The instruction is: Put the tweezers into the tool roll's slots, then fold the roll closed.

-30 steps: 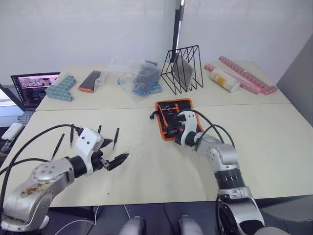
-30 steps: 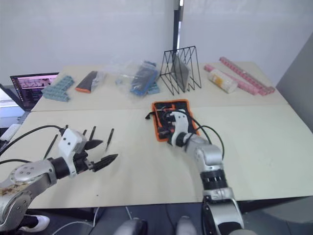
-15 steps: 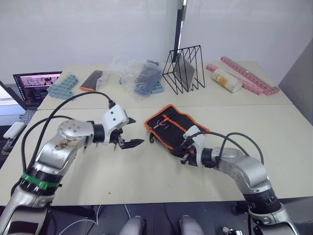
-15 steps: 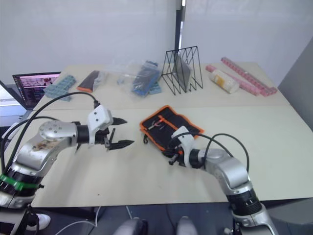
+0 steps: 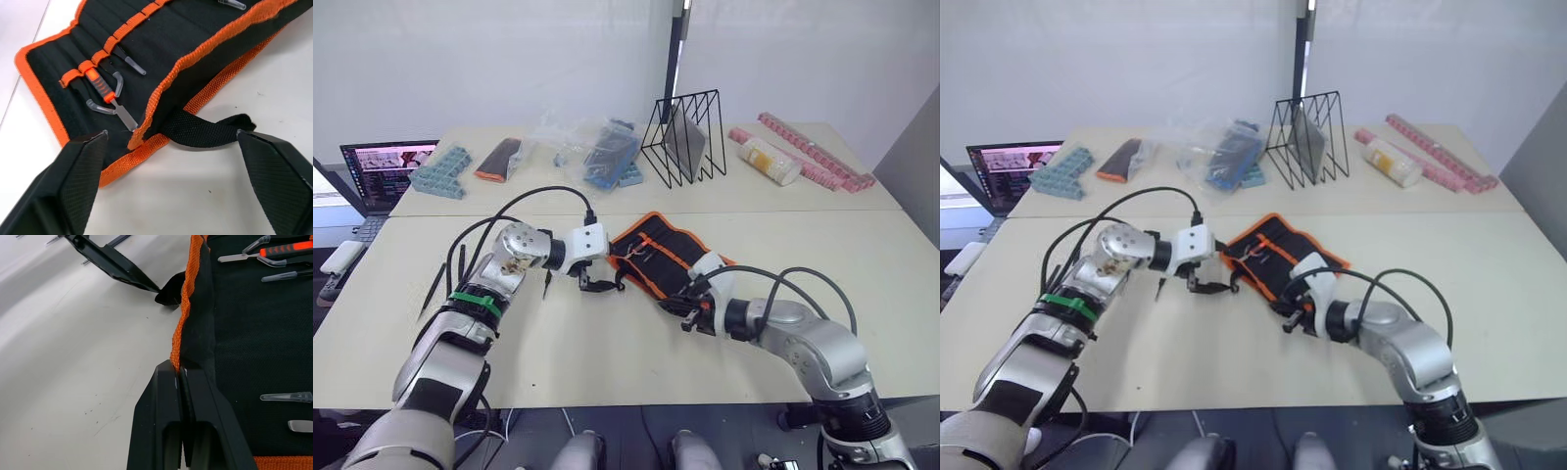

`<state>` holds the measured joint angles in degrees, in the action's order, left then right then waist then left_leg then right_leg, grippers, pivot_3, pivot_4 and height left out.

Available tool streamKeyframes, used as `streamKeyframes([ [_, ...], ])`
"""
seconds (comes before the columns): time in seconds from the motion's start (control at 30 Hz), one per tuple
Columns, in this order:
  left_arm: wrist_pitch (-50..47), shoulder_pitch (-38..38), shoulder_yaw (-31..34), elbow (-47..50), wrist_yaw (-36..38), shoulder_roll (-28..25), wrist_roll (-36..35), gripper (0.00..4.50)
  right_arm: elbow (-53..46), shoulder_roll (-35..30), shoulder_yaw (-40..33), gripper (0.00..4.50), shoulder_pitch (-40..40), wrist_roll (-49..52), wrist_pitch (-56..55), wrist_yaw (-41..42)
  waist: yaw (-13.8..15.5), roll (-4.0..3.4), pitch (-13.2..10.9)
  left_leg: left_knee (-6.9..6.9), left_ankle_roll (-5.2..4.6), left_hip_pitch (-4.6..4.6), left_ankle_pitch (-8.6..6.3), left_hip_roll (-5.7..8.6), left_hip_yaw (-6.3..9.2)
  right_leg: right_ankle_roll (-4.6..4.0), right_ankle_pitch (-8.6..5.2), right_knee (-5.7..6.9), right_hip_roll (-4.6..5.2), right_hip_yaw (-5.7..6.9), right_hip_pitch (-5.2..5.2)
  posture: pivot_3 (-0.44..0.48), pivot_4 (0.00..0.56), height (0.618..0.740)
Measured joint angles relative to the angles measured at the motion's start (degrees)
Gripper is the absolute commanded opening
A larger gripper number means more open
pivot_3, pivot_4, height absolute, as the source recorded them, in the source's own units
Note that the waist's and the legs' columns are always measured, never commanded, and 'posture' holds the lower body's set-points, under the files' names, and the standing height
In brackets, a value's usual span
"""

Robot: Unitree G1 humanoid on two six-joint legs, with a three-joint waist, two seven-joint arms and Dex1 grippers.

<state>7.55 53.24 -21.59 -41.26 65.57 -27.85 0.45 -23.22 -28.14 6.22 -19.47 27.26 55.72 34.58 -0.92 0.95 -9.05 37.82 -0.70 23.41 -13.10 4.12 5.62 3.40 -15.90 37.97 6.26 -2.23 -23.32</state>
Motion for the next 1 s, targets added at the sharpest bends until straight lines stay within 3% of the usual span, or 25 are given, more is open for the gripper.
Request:
streamKeyframes([
  [0.33, 1.06, 1.15, 2.52, -2.62, 5.06, 1.48, -0.28, 0.03, -1.83, -1.94, -0.67, 0.00, 1.84, 0.36, 0.07, -0.81, -0.06, 0.02, -0.01, 0.05, 0.00, 0.00, 0.00, 0.02, 0.00, 0.00, 0.00, 0.03, 0.01, -0.01, 0.02, 0.000, 0.150, 0.740],
  [0.7, 1.34, -2.51, 2.70, 1.74, 6.59, 1.05, 0.02, 0.01, -1.09, -5.45, -0.09, 0.00, 0.94, -0.16, -0.90, 1.40, -0.12, 0.02, -0.01, 0.06, -0.01, -0.03, 0.00, -0.01, 0.00, 0.00, 0.00, 0.04, 0.01, -0.03, 0.03, 0.000, 0.150, 0.740],
  [1.0, 9.65, -8.65, 1.28, 6.21, 0.58, -0.87, 6.30, 0.01, -2.16, -8.42, 5.55, 0.00, 2.83, -2.86, -5.31, 4.57, 0.06, 0.02, -0.01, 0.06, 0.00, -0.09, 0.00, -0.03, 0.01, 0.00, 0.00, 0.04, 0.02, -0.03, 0.08, 0.000, 0.150, 0.740],
])
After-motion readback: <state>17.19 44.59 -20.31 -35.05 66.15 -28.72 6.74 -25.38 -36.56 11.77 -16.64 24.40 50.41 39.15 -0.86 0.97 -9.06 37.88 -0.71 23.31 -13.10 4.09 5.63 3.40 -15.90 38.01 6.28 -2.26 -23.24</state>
